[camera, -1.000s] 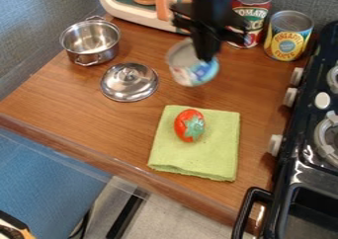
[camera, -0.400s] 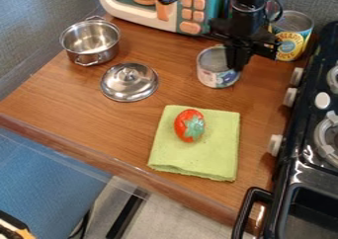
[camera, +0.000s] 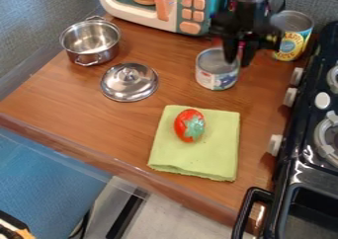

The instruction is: Move the cup to the centre of the table

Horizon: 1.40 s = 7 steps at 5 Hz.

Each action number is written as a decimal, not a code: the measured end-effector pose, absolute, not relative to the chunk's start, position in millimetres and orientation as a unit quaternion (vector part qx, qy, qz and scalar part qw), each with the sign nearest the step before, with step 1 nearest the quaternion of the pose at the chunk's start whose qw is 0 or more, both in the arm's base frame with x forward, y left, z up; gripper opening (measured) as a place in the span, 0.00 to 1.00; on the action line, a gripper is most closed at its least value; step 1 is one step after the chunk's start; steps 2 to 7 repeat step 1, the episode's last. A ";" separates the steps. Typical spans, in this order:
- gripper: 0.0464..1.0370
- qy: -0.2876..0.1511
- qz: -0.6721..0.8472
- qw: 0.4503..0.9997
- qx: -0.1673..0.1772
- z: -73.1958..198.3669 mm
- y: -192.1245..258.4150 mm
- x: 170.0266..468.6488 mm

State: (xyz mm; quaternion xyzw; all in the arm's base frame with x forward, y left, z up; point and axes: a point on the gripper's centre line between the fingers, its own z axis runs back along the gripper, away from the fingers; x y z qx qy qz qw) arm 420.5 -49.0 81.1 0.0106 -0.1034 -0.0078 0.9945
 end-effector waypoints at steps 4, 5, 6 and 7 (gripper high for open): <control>0.77 -0.112 -0.006 0.994 0.004 108.3 -50.0 416.2; 0.77 -0.112 -0.006 0.994 0.004 108.3 -50.0 416.2; 0.77 -0.112 -0.006 0.994 0.004 108.3 -50.0 416.2; 0.77 -0.112 -0.006 0.994 0.004 108.3 -50.0 416.2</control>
